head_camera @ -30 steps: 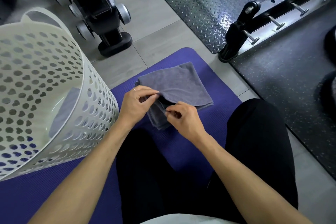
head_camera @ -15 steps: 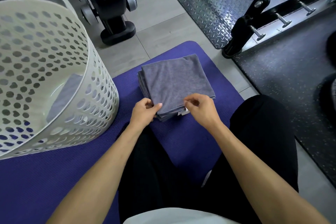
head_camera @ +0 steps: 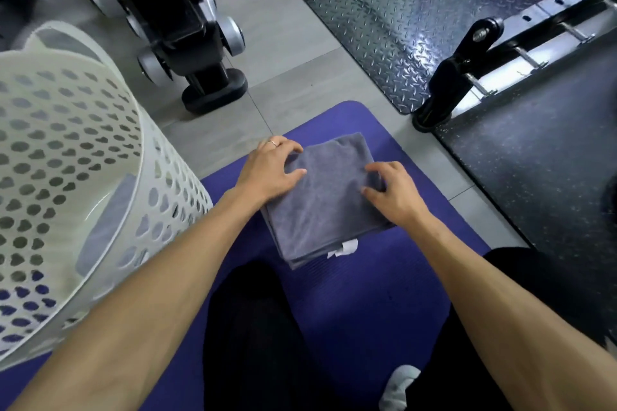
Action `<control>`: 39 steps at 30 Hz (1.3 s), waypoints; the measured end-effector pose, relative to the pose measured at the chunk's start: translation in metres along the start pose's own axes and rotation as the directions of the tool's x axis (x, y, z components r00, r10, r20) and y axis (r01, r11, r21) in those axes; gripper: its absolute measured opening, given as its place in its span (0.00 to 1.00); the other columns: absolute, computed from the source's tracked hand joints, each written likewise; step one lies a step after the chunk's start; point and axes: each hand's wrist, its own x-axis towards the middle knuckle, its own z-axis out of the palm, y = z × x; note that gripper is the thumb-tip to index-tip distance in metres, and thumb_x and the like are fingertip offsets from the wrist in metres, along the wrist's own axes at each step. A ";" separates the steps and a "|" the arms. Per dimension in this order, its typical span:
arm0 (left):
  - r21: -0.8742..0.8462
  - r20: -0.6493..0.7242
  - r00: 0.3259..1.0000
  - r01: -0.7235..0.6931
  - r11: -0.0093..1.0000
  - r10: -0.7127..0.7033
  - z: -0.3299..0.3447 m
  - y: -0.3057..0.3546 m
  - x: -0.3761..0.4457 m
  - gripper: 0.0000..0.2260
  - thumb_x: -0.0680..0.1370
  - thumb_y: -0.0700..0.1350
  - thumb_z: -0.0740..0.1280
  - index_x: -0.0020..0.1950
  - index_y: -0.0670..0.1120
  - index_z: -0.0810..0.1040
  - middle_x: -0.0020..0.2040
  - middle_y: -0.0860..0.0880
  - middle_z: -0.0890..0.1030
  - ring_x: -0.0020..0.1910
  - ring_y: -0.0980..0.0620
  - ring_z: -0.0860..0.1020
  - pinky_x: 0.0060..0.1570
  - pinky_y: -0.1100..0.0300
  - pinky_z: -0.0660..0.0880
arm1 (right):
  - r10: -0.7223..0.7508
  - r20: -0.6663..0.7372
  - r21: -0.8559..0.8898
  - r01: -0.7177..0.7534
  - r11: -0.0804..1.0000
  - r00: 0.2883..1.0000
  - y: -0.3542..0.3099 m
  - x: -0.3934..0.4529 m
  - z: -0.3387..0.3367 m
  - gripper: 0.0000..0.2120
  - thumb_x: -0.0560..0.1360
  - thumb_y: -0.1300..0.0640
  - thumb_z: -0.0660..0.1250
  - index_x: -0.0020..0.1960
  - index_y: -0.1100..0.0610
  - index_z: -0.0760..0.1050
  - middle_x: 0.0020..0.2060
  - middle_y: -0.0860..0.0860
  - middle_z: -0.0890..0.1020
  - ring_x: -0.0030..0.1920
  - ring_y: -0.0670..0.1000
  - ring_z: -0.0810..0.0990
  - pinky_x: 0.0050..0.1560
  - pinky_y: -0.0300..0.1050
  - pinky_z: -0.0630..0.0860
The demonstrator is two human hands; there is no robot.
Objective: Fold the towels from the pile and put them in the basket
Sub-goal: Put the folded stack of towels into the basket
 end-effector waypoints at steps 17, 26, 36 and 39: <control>0.273 0.213 0.969 -0.184 0.944 0.127 0.034 -0.005 -0.002 0.35 0.78 0.58 0.63 0.80 0.59 0.49 0.64 0.46 0.72 0.59 0.45 0.75 0.51 0.50 0.75 | -0.217 0.142 0.065 0.210 0.976 0.966 0.027 0.012 0.018 0.29 0.74 0.54 0.72 0.72 0.48 0.65 0.72 0.47 0.61 0.65 0.49 0.71 0.60 0.45 0.75; 0.260 0.563 0.796 -0.425 0.867 0.222 0.011 -0.009 0.039 0.37 0.78 0.64 0.59 0.74 0.72 0.34 0.71 0.46 0.66 0.47 0.42 0.79 0.52 0.46 0.76 | -0.217 0.185 0.032 0.215 0.976 0.959 0.050 0.016 0.028 0.29 0.80 0.46 0.63 0.77 0.40 0.56 0.76 0.45 0.56 0.68 0.54 0.71 0.63 0.55 0.74; 0.229 0.585 0.810 -0.202 0.952 0.031 0.014 -0.028 0.035 0.40 0.63 0.79 0.58 0.71 0.79 0.44 0.59 0.52 0.69 0.57 0.49 0.74 0.57 0.49 0.74 | -0.193 0.251 0.113 0.169 0.979 0.948 0.043 0.015 0.031 0.38 0.72 0.38 0.71 0.76 0.32 0.54 0.72 0.44 0.59 0.67 0.49 0.68 0.64 0.45 0.71; 0.152 0.566 0.823 -0.154 0.976 0.042 0.020 -0.026 0.035 0.39 0.63 0.77 0.63 0.71 0.78 0.49 0.53 0.53 0.70 0.54 0.52 0.72 0.58 0.48 0.73 | -0.145 0.295 0.138 0.108 0.985 0.944 0.043 0.015 0.030 0.41 0.70 0.39 0.73 0.76 0.33 0.54 0.73 0.44 0.58 0.70 0.50 0.66 0.67 0.48 0.70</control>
